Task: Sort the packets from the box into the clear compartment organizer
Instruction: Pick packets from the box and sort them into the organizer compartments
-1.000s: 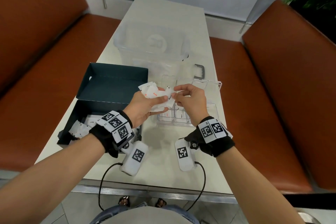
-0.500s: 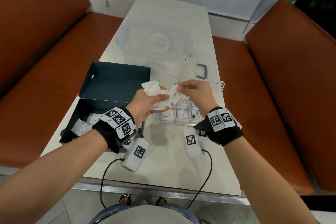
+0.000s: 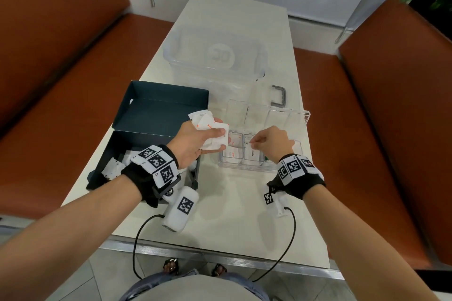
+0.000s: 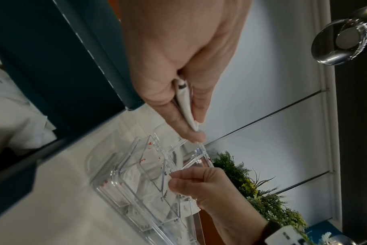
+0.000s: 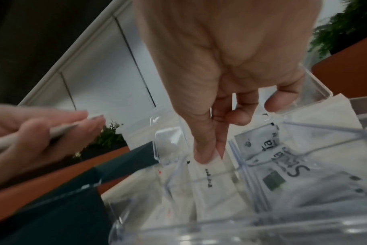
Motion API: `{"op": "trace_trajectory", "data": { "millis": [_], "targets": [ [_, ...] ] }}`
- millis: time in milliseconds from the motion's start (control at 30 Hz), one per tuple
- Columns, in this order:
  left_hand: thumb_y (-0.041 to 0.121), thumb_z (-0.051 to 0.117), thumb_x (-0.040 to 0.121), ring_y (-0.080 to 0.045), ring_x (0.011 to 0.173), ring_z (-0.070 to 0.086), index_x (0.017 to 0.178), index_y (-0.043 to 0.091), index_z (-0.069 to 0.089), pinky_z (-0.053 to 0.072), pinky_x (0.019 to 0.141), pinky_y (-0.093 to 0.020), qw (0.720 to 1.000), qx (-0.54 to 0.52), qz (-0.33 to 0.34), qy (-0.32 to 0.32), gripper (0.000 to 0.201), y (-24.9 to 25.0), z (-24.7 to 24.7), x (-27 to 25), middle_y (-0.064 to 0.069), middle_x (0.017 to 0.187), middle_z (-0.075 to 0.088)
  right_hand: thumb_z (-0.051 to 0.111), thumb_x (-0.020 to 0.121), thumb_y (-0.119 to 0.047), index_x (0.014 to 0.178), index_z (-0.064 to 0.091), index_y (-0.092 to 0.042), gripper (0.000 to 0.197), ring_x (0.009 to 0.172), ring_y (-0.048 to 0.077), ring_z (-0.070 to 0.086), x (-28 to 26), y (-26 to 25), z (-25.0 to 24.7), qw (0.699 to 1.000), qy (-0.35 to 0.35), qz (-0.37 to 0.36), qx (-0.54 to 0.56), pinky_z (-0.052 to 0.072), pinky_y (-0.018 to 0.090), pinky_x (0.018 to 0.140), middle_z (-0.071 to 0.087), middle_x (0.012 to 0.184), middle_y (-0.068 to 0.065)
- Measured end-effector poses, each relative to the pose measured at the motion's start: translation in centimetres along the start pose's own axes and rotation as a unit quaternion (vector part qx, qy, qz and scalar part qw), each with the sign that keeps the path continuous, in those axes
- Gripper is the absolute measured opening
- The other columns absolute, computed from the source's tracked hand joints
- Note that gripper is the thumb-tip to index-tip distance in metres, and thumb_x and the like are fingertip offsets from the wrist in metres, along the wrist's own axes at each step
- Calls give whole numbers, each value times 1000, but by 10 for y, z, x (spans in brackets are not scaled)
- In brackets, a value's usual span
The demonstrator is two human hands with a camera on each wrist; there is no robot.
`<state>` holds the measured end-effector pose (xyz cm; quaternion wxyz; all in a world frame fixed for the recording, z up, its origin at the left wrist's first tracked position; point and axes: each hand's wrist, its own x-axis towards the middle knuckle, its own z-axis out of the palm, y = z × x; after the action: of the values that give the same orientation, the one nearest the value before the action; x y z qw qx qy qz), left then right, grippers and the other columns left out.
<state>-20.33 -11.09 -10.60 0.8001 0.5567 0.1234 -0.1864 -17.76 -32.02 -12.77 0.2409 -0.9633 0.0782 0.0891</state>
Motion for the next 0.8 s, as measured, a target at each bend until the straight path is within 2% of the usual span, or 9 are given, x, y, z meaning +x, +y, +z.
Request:
{"op": "trace_trajectory", "data": {
  "millis": [67, 200, 400, 533, 633, 800],
  "targets": [
    [-6, 70, 83, -26, 81, 73, 100, 7, 65, 59, 60, -32, 1000, -3, 0, -1, 21, 0, 0, 0, -13, 100, 69, 70, 82, -22, 81, 72, -27, 6, 87, 16, 53, -1, -1, 8, 998, 8, -7, -60, 27, 41, 91, 68, 79, -8],
    [-6, 69, 84, -25, 77, 74, 105, 5, 64, 60, 61, -34, 1000, -5, 2, -2, 24, 1, -1, -1, -12, 95, 71, 64, 87, -19, 89, 71, -24, 9, 98, 22, 55, -1, -1, 19, 982, 14, -50, -182, 27, 43, 90, 69, 88, -3],
    [-6, 68, 84, -22, 74, 74, 99, 7, 65, 61, 61, -34, 1000, -9, 8, -5, 21, 0, -3, -1, -6, 85, 74, 63, 89, -17, 96, 71, -17, 10, 99, 26, 53, 3, 2, 21, 961, 31, -111, -252, 26, 39, 81, 64, 99, 4],
    [-7, 69, 83, -21, 74, 74, 97, 8, 65, 61, 61, -35, 1000, -11, 9, -1, 20, 0, -5, -2, -4, 82, 74, 67, 86, -23, 98, 70, -29, 14, 98, 21, 52, 4, 3, 22, 957, 31, -135, -256, 20, 38, 76, 66, 98, -5],
    [-6, 70, 82, -21, 75, 74, 97, 8, 66, 61, 62, -35, 1000, -6, 10, 2, 21, -1, -6, -2, -5, 86, 73, 70, 82, -36, 104, 67, -38, 22, 100, 19, 49, 5, 5, 24, 947, 2, -142, -288, 21, 40, 79, 66, 96, -10],
    [-5, 71, 82, -23, 77, 74, 101, 7, 67, 60, 60, -33, 1000, -14, -1, 5, 23, 1, -8, -4, -7, 87, 74, 69, 82, -36, 97, 69, -37, 16, 100, 19, 51, 7, 7, 31, 944, -15, -118, -307, 23, 47, 89, 67, 89, -9]
  ]
}}
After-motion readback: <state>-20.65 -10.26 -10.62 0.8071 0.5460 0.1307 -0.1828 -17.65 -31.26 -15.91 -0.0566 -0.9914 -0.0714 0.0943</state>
